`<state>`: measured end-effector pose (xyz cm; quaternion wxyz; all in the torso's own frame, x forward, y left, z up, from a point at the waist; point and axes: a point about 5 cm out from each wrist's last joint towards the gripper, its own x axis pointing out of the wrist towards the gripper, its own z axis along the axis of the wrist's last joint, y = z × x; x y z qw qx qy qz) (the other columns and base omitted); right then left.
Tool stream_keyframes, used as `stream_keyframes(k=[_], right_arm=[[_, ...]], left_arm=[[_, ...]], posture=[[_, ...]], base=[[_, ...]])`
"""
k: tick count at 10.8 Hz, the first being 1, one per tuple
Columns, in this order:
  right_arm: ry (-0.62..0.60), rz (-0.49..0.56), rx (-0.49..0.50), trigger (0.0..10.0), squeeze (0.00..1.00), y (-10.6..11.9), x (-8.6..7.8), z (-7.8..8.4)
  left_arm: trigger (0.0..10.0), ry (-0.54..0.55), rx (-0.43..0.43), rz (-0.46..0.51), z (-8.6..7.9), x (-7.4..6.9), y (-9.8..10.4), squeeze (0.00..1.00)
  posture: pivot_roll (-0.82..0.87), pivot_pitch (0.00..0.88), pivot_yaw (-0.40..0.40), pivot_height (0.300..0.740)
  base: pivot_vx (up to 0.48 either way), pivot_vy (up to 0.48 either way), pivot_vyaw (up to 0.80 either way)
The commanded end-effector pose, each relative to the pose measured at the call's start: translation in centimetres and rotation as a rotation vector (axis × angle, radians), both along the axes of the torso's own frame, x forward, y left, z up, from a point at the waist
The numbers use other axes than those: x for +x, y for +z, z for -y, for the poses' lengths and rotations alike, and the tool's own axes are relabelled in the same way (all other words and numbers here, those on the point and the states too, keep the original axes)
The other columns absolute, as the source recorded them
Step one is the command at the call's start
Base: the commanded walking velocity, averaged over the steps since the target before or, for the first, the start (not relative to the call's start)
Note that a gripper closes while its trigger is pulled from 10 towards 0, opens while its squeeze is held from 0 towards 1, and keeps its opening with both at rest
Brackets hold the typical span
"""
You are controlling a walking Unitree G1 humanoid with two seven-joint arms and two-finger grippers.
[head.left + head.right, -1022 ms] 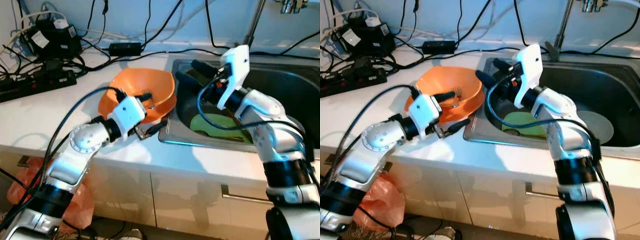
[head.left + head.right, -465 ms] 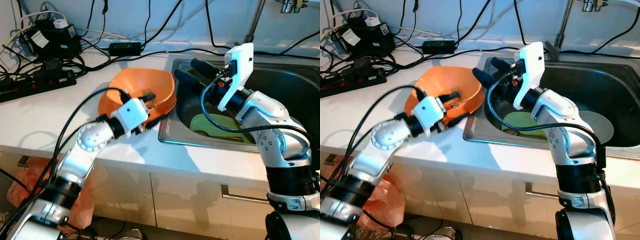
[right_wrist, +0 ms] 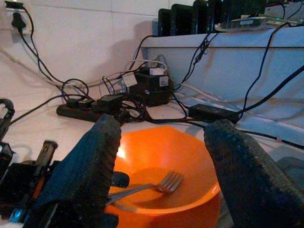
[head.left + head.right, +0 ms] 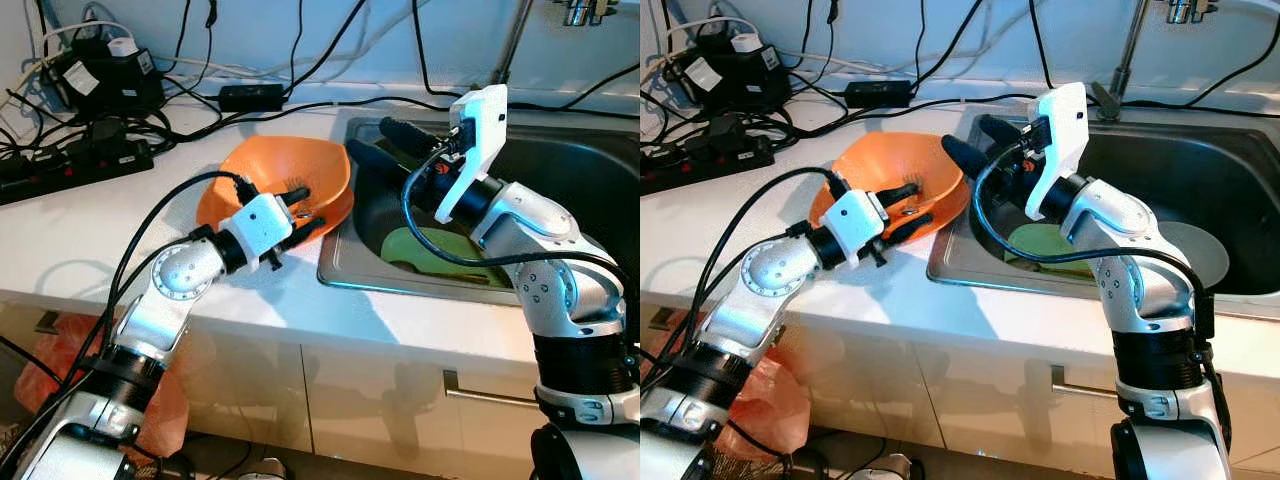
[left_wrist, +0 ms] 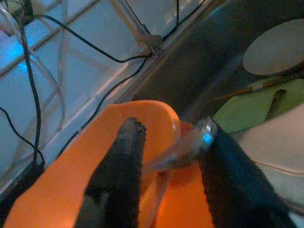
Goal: Kitchen organization
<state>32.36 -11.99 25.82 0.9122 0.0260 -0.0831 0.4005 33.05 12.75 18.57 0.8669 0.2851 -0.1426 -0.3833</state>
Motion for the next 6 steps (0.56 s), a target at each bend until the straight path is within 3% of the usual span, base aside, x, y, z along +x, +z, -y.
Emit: stream_keyframes(k=[1, 6], right_arm=[[0.000, 0.000, 0.014, 10.0, 0.00, 0.26, -0.22, 0.17], [-0.004, -0.003, 0.020, 10.0, 0.00, 0.33, -0.21, 0.18]], left_arm=[[0.0, 0.015, 0.005, 0.021, -0.39, 0.36, 0.40, 0.00], [0.0, 0.009, 0.007, 0.035, -0.58, 0.48, 0.42, 0.00]], posture=[[0.18, 0.046, 0.078, 0.740], [0.18, 0.044, 0.078, 0.740]], base=[[0.000, 0.000, 0.00], [0.000, 0.000, 0.00]])
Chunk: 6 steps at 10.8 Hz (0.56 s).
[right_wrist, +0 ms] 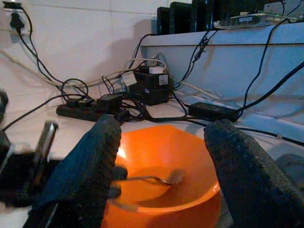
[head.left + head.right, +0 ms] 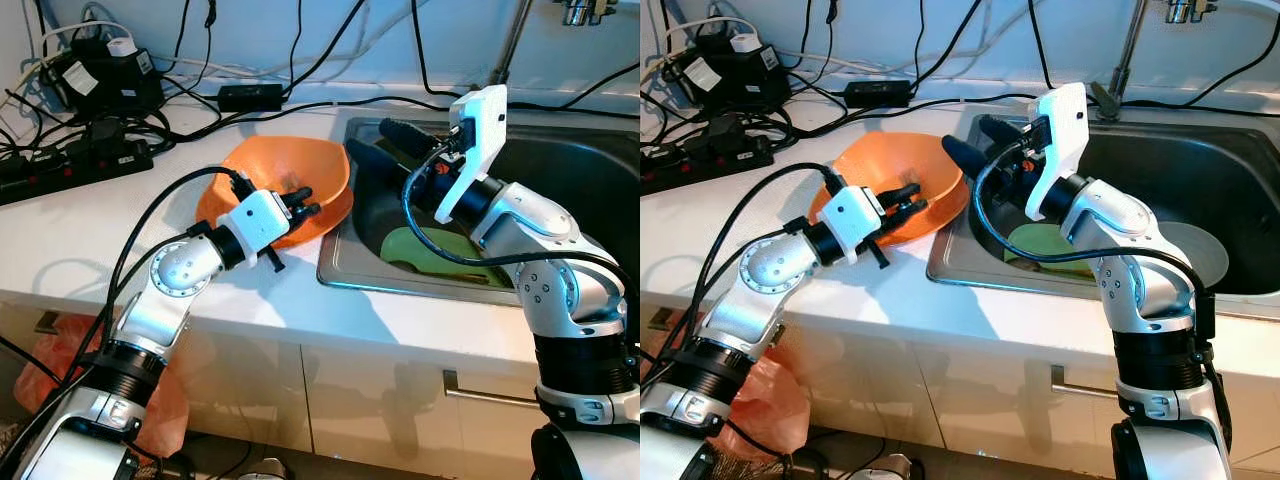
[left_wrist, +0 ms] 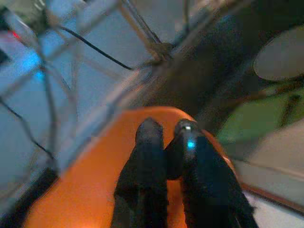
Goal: Kitchen organization
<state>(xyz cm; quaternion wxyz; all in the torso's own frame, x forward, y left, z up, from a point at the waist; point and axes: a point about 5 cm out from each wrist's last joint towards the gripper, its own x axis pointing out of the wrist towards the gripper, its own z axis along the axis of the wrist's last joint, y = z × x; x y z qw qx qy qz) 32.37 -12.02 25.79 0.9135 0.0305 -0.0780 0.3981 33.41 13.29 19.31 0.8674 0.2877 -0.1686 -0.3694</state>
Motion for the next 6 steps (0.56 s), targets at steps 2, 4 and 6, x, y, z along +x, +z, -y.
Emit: stream_keyframes(k=[2, 4, 6], right_arm=[[-0.002, 0.010, 0.022, 10.0, 0.00, 0.4, -0.2, 0.2], [-0.003, 0.007, 0.027, 10.0, 0.00, 0.4, -0.1, 0.1], [-0.010, 0.007, 0.037, 10.0, 0.00, 0.4, 0.1, 0.1]], left_arm=[[0.0, -0.003, 0.011, 0.045, 0.0, 0.1, 0.9, 0.00], [0.0, 0.000, -0.036, 0.130, 0.0, 0.1, 3.4, 0.00], [0.0, 0.018, -0.080, 0.169, -0.4, 0.3, 4.8, 0.00]], posture=[[0.18, 0.042, 0.077, 0.740], [0.18, 0.039, 0.076, 0.740], [0.19, 0.035, 0.078, 0.740]], base=[[0.000, 0.000, 0.00], [0.000, 0.000, 0.00], [0.000, 0.000, 0.00]])
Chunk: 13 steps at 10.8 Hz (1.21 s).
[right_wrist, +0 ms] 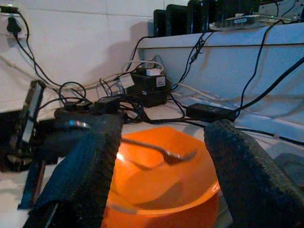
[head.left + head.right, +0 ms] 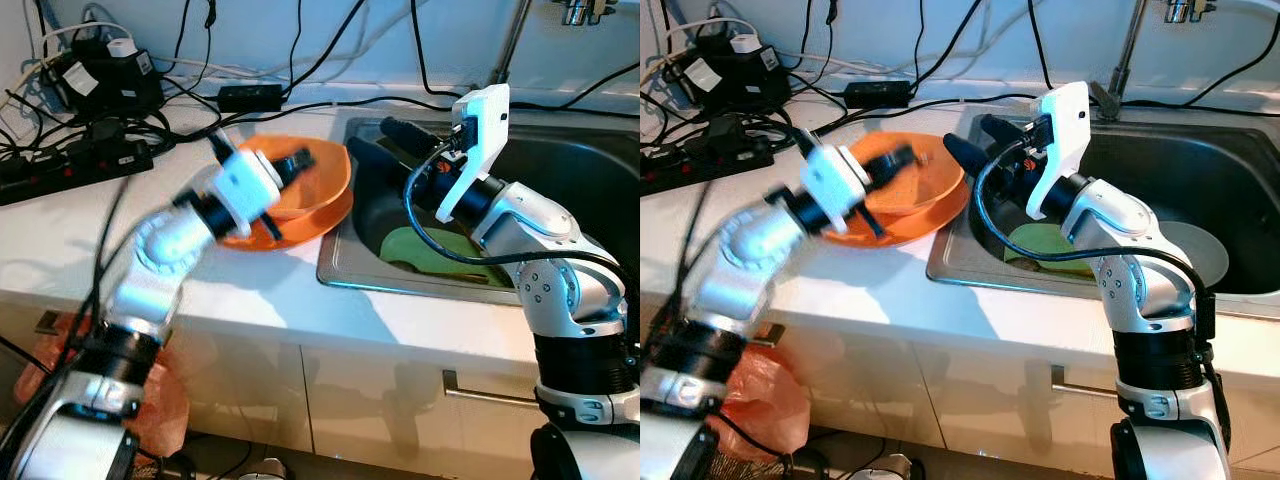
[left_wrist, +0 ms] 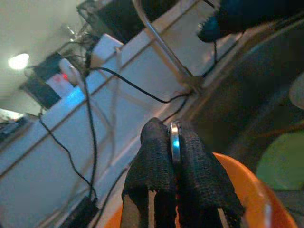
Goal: Kitchen organization
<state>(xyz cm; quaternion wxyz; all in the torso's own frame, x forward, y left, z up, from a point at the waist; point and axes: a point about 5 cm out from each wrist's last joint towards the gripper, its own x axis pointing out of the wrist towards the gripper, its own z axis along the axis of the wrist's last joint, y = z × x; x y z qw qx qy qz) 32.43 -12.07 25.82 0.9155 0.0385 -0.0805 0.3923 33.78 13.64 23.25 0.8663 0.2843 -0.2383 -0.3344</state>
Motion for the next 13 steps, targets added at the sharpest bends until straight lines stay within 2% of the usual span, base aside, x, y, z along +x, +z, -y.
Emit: stream_keyframes(k=[1, 2, 3, 4, 5, 6, 7, 8, 9, 10, 12, 13], right_arm=[[-0.003, 0.008, 0.029, 10.0, 0.00, 0.5, 0.1, 0.1], [-0.006, 0.004, 0.033, 10.0, 0.00, 0.4, 0.1, 0.1], [-0.008, 0.002, 0.032, 10.0, 0.00, 0.3, 0.1, 0.1], [-0.030, -0.005, 0.039, 10.0, 0.00, 0.2, 0.3, 0.3], [-0.078, -0.023, 0.062, 10.0, 0.00, -0.1, 0.7, 0.7], [-0.105, -0.048, 0.084, 10.0, 0.00, -0.5, 1.0, 0.8], [-0.109, -0.075, 0.094, 10.0, 0.00, -1.0, 1.0, 0.6], [-0.106, -0.105, 0.068, 10.0, 0.00, -1.6, 1.0, 0.4], [-0.110, -0.125, 0.072, 10.0, 0.00, -1.9, 1.1, 0.3], [-0.117, -0.151, 0.123, 10.0, 0.00, -1.9, 1.3, 0.2], [-0.099, -0.190, 0.257, 10.0, 0.00, -1.5, 1.6, -0.9], [-0.059, -0.267, 0.486, 10.0, 0.00, -0.9, 2.1, -1.9]], left_arm=[[0.0, 0.009, -0.024, 0.047, -0.2, -0.1, 1.4, 0.00], [0.0, 0.020, -0.064, 0.087, -0.4, -0.1, 2.7, 0.00], [0.0, 0.025, -0.081, 0.099, -0.5, 0.0, 3.2, 0.00], [0.0, 0.049, -0.223, 0.113, -0.8, 0.2, 5.4, 0.00], [0.0, 0.075, -0.513, 0.057, -1.7, 0.7, 7.8, 0.00], [0.0, 0.066, -0.773, -0.072, -2.4, 1.4, 8.6, 0.00], [0.0, 0.015, -0.924, -0.190, -2.2, 1.7, 8.4, 0.00], [0.0, -0.037, -1.121, -0.349, -1.8, 2.0, 7.4, 0.00], [0.0, -0.059, -1.261, -0.459, -1.6, 2.2, 6.8, 0.00], [0.0, -0.121, -1.426, -0.627, -0.9, 2.4, 5.6, 0.00], [0.0, -0.233, -1.609, -0.825, 0.6, 2.2, 4.3, 0.00], [0.0, -0.264, -1.652, -0.913, 1.5, 2.1, 3.4, 0.00]], posture=[[0.19, 0.035, 0.077, 0.740], [0.19, 0.034, 0.075, 0.740], [0.18, 0.033, 0.073, 0.740], [0.18, 0.034, 0.071, 0.740], [0.19, 0.034, 0.071, 0.740], [0.19, 0.036, 0.072, 0.740], [0.19, 0.037, 0.074, 0.740], [0.19, 0.038, 0.075, 0.740], [0.19, 0.039, 0.075, 0.740], [0.19, 0.040, 0.073, 0.740], [0.19, 0.044, 0.070, 0.740], [0.19, 0.044, 0.069, 0.740]], base=[[0.000, 0.000, 0.00], [0.000, 0.000, 0.00], [0.000, 0.000, 0.00], [0.000, 0.000, 0.00], [0.000, 0.000, 0.00], [0.000, 0.000, 0.00], [0.000, 0.000, 0.00], [0.000, 0.000, 0.00], [0.000, 0.000, 0.00], [0.000, 0.000, 0.00], [0.000, 0.000, 0.00], [0.000, 0.000, 0.00]])
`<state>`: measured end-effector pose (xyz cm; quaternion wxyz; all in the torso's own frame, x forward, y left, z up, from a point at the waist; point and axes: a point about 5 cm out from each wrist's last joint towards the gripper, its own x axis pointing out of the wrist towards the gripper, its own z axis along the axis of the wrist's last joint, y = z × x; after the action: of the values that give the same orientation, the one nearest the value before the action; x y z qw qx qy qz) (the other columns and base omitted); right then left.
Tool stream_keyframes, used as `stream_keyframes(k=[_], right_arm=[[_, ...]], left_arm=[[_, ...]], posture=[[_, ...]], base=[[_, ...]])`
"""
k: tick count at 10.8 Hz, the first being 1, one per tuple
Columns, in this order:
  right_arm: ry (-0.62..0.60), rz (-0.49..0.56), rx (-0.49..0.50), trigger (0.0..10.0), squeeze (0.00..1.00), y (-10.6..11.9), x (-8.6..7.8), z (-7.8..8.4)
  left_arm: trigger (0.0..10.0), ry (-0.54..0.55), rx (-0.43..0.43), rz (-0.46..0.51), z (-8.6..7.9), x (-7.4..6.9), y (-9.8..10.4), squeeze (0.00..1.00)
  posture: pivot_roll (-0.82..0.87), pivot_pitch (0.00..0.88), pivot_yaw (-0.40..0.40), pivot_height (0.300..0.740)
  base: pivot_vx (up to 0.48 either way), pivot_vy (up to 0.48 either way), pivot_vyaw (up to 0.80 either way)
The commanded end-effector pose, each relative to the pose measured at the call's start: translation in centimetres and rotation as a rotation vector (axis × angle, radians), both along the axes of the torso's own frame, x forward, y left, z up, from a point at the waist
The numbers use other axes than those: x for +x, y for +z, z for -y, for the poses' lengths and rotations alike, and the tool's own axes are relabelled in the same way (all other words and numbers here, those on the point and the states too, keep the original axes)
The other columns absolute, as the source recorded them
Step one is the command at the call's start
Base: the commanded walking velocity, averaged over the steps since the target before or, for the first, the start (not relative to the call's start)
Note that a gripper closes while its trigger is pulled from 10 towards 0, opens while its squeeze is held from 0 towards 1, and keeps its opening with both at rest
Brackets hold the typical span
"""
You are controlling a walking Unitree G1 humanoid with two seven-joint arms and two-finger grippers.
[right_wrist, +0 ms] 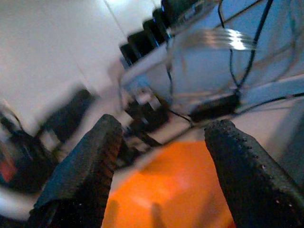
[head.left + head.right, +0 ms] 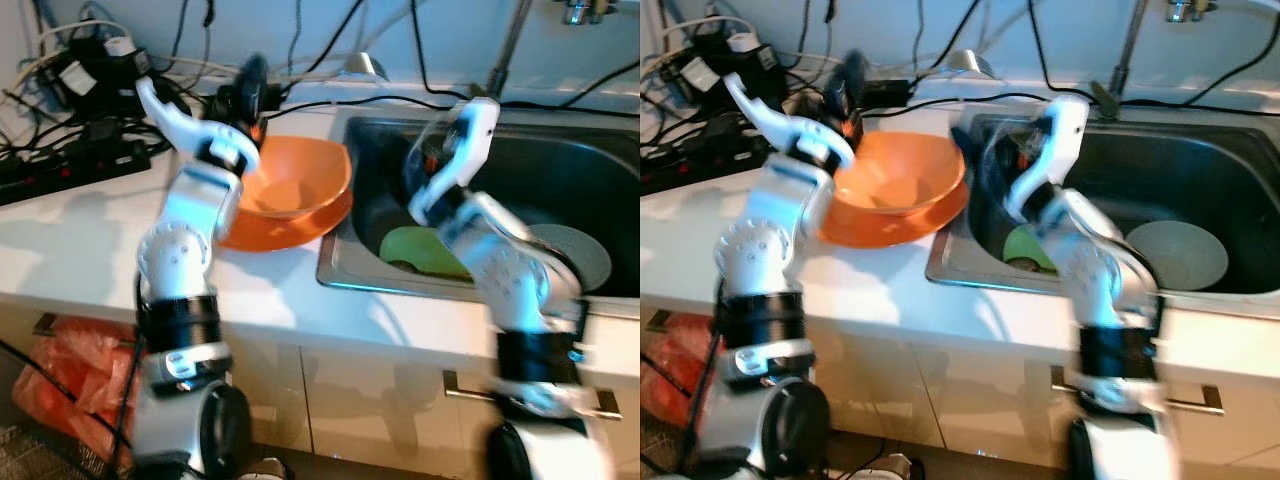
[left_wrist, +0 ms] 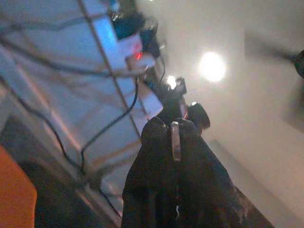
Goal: Kitchen organization
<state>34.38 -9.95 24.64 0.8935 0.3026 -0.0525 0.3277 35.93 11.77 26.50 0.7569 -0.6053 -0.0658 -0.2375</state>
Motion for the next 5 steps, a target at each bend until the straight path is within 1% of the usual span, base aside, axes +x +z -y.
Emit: stream_keyframes(k=[1, 2, 3, 5], right_arm=[[0.025, -0.018, 0.070, 10.0, 0.00, 0.5, 0.1, -0.4], [0.045, -0.032, 0.127, 10.0, 0.00, 0.8, 0.2, -1.2], [0.057, -0.041, 0.182, 10.0, 0.00, 1.1, 0.3, -1.7], [0.056, -0.054, 0.273, 10.0, 0.00, 1.8, 0.8, -2.0]], left_arm=[[0.0, -0.015, -0.019, -0.015, -0.1, -0.1, 0.0, 0.00], [0.0, -0.059, -0.043, -0.026, 0.3, -0.3, 0.0, 0.00], [0.0, -0.081, -0.047, -0.026, 0.7, -0.4, 0.1, 0.00], [0.0, -0.113, -0.061, -0.022, 1.4, -0.7, 0.3, 0.00]], posture=[[0.19, 0.046, 0.069, 0.740], [0.19, 0.048, 0.070, 0.740], [0.19, 0.049, 0.069, 0.740], [0.19, 0.049, 0.067, 0.740]], base=[[0.000, 0.000, 0.00], [0.000, 0.000, 0.00], [0.000, 0.000, 0.00], [0.000, 0.000, 0.00]])
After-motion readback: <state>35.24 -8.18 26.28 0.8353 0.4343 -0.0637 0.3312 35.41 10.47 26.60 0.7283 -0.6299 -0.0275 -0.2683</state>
